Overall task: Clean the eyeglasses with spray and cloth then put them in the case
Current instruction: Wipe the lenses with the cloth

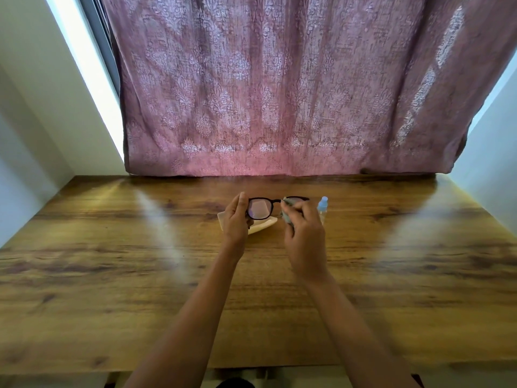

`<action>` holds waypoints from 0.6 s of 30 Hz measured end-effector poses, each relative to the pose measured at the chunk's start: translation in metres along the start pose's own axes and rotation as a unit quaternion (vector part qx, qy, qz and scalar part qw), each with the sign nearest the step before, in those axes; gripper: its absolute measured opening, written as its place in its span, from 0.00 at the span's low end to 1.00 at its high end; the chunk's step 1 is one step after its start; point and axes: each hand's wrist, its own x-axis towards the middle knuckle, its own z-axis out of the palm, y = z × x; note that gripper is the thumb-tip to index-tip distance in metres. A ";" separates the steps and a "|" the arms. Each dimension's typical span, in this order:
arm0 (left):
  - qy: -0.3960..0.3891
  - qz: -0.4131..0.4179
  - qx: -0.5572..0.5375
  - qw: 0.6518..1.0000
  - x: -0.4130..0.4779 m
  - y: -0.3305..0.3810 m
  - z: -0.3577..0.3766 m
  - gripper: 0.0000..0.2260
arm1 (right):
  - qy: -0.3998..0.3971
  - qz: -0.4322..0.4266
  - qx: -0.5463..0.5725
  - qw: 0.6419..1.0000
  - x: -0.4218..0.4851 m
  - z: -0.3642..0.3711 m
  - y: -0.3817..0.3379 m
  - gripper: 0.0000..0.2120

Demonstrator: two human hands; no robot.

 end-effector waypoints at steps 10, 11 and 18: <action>-0.002 -0.016 -0.019 1.000 -0.003 0.000 0.000 0.17 | 0.034 0.040 0.014 0.999 0.013 -0.005 0.012 0.15; -0.003 -0.014 -0.019 1.000 -0.004 0.000 0.000 0.17 | 0.025 0.026 0.019 0.999 0.012 -0.002 0.007 0.15; 0.012 -0.004 -0.006 1.000 -0.001 -0.002 -0.010 0.17 | 0.010 0.012 0.020 1.000 -0.004 -0.005 0.013 0.15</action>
